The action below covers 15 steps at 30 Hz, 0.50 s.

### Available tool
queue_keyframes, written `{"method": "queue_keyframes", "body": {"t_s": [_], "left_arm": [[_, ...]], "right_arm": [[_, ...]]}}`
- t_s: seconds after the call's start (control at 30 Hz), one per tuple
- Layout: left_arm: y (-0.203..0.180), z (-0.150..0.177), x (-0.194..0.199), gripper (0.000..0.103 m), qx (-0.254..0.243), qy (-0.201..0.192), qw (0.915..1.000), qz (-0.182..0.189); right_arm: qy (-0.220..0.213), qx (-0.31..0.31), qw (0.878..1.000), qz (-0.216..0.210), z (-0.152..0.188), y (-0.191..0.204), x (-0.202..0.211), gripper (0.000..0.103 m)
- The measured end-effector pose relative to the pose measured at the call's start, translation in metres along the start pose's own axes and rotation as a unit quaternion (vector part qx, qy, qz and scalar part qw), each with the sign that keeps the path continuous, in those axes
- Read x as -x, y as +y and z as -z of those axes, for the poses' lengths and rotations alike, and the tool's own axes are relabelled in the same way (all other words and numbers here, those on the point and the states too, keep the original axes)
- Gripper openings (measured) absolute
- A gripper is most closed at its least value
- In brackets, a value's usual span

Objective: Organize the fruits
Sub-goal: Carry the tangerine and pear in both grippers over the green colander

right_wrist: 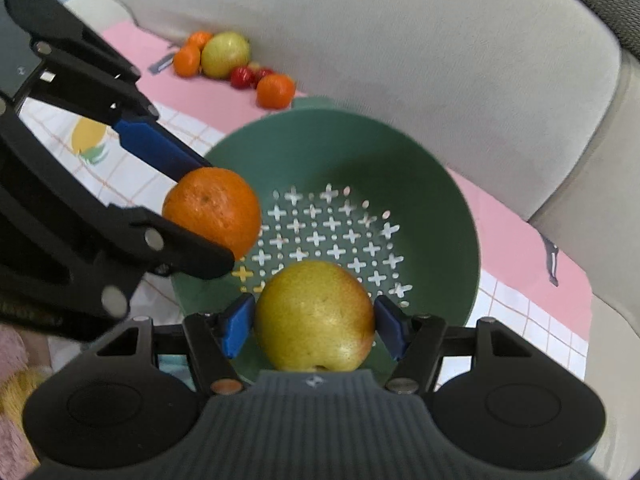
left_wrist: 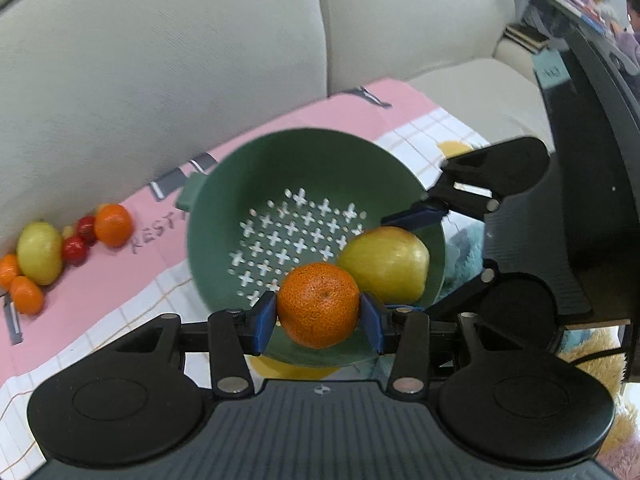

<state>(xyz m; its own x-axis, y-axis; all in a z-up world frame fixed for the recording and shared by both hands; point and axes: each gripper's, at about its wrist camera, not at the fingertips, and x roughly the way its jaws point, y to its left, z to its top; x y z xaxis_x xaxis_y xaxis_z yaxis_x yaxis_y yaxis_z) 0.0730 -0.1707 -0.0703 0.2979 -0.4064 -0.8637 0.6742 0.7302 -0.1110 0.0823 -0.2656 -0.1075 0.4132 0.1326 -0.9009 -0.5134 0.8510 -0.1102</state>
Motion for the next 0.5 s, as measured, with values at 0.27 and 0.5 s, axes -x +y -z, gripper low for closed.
{"method": "queue_keyframes", "body": {"t_s": [0.27,0.5], "left_arm": [[-0.004,-0.003,-0.025,0.051,-0.029,0.049,0.9984,0.004],[-0.004,-0.005,-0.045,0.051,-0.035,0.079,0.9962,0.001]], "right_arm": [[0.039,0.044,0.998,-0.026,0.0,-0.002,-0.027,0.062],[0.055,0.054,0.996,-0.039,0.002,-0.008,-0.036,0.063]]}}
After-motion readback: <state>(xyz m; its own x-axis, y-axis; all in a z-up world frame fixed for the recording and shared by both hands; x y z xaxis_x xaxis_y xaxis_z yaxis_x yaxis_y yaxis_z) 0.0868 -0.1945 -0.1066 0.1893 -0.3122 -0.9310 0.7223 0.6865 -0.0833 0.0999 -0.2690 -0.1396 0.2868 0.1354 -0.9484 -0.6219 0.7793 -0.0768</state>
